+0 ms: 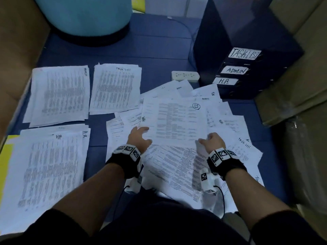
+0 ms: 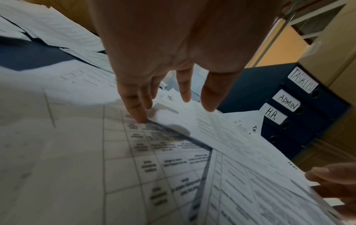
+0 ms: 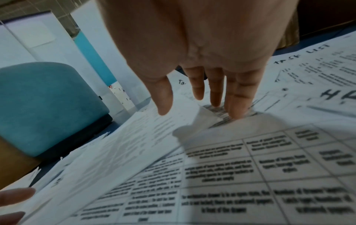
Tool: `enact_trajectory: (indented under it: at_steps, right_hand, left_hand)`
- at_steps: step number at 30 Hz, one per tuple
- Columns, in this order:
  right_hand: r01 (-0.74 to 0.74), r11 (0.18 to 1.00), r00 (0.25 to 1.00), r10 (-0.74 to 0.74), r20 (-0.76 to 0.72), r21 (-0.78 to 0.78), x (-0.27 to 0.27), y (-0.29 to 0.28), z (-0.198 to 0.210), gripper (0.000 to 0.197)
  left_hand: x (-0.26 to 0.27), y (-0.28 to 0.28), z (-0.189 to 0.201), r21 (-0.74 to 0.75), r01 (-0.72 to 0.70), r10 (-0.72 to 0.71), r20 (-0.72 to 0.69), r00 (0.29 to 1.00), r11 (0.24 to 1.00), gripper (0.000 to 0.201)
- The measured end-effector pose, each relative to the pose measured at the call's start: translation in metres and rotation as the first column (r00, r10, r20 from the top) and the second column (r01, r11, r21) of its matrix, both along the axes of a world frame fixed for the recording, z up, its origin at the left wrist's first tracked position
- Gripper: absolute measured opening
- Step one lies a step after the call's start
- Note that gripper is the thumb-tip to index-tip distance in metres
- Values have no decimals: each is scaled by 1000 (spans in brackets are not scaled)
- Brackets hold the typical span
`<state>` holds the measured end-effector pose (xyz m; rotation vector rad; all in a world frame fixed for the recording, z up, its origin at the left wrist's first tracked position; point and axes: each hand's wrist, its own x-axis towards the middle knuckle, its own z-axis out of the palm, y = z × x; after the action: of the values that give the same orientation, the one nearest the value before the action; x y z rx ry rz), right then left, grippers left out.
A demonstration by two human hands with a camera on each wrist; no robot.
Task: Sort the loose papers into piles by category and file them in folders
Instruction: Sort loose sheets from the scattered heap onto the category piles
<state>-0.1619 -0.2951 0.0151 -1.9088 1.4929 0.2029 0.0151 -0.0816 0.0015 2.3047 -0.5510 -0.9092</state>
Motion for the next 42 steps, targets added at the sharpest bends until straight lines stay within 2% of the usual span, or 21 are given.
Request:
enact_trajectory:
  at_steps: [3, 4, 5, 6, 7, 9, 11, 14, 16, 17, 20, 22, 24, 25, 27, 30, 33, 35, 37, 39, 42]
  right_hand:
    - [-1, 997, 1000, 0, 13, 79, 7, -9, -7, 68]
    - [-2, 995, 1000, 1, 14, 103, 10, -12, -9, 65]
    - [-13, 993, 1000, 10, 22, 113, 12, -15, -9, 51]
    - [-23, 992, 999, 18, 46, 122, 13, -18, -10, 27]
    - [-37, 991, 995, 25, 100, 128, 12, -21, -10, 16]
    - [-47, 989, 976, 17, 215, 138, 7, -27, -9, 24]
    - [24, 979, 920, -100, 379, 200, -2, -28, -1, 8]
    - [130, 859, 726, -422, 543, 495, -14, -24, 10, 9]
    - [100, 784, 626, -528, 573, 613, -17, -17, 17, 22]
    - [83, 757, 604, -556, 572, 648, -18, -13, 20, 25]
    - [-5, 720, 615, -545, 570, 694, -18, 5, 29, 22]
    - [-97, 716, 666, -470, 579, 691, -18, 13, 33, 19]
    - [-151, 690, 688, -441, 576, 708, -19, 13, 35, 19]
    - [-132, 698, 692, -443, 570, 704, -21, 8, 36, 17]
    - [-13, 773, 688, -453, 567, 634, -24, -9, 35, 16]
    - [92, 938, 753, -284, 593, 333, -25, -32, 46, 47]
    - [-84, 987, 804, -13, 594, 134, -16, -35, 58, 56]
    - [-252, 957, 800, 122, 588, 144, -9, -22, 64, 57]
    - [-352, 920, 787, 192, 586, 171, -5, -7, 62, 50]
    - [-353, 916, 771, 169, 614, 192, -3, 9, 59, 37]
    - [-232, 944, 759, 26, 650, 233, 0, 25, 55, 39]
  left_hand:
    - [-4, -6, -4, 16, -48, 48, 14, 999, 999, 59]
    - [-5, -8, -4, 7, -79, 79, 14, 997, 997, 61]
    - [-6, -10, -3, -3, -123, 123, 15, 992, 992, 62]
    - [-7, -11, -2, -30, -187, 187, 18, 982, 982, 62]
    - [-8, -13, 2, -64, -269, 270, 12, 963, 961, 63]
    - [-8, -17, 11, -164, -414, 417, -16, 909, 895, 64]
    - [-7, -19, 21, -268, -495, 493, -80, 866, 826, 67]
    - [-4, -24, 34, -381, -638, 582, -265, 769, 669, 74]
    - [-4, -29, 44, -409, -731, 608, -406, 682, 546, 78]
    - [-7, -32, 51, -425, -752, 588, -470, 659, 504, 75]
    - [-19, -49, 62, -507, -733, 485, -549, 681, 455, 56]
    - [-26, -55, 68, -528, -733, 522, -517, 678, 429, 55]
    - [-26, -54, 73, -556, -707, 581, -425, 694, 437, 52]
    - [-26, -51, 76, -574, -663, 601, -336, 725, 480, 47]
    - [-25, -41, 85, -588, -549, 601, -128, 789, 594, 38]
    - [-24, -28, 96, -590, -434, 544, 10, 839, 680, 30]
    - [-23, -18, 100, -585, -382, 461, -15, 887, 716, 26]
    - [-23, -11, 100, -600, -392, 445, -65, 893, 698, 25]
    - [-23, -4, 99, -607, -407, 433, -112, 894, 682, 23]
    - [-18, 4, 94, -601, -418, 424, -142, 894, 681, 24]
    - [-11, 20, 81, -543, -482, 405, -264, 875, 687, 32]
